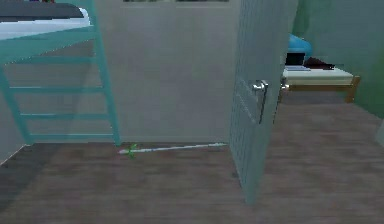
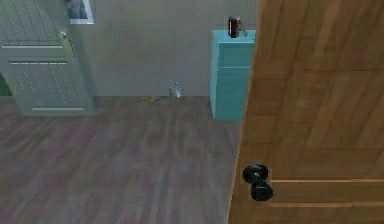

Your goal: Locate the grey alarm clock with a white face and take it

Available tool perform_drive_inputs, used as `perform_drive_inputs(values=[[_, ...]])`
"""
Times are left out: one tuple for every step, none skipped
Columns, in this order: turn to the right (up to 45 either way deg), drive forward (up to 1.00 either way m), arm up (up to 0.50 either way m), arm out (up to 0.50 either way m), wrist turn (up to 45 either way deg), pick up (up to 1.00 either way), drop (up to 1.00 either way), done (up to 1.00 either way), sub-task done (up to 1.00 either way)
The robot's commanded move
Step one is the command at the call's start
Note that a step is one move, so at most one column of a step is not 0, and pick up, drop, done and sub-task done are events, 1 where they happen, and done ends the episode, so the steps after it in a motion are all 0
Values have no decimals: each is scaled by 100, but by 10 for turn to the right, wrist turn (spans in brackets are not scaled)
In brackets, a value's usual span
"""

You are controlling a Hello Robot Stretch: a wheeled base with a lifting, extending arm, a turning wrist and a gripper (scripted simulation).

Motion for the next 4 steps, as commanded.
perform_drive_inputs(values=[[390,0,0,0,0,0,0,0,0],[0,35,0,0,0,0,0,0,0],[450,0,0,0,0,0,0,0,0],[0,55,0,0,0,0,0,0,0]])
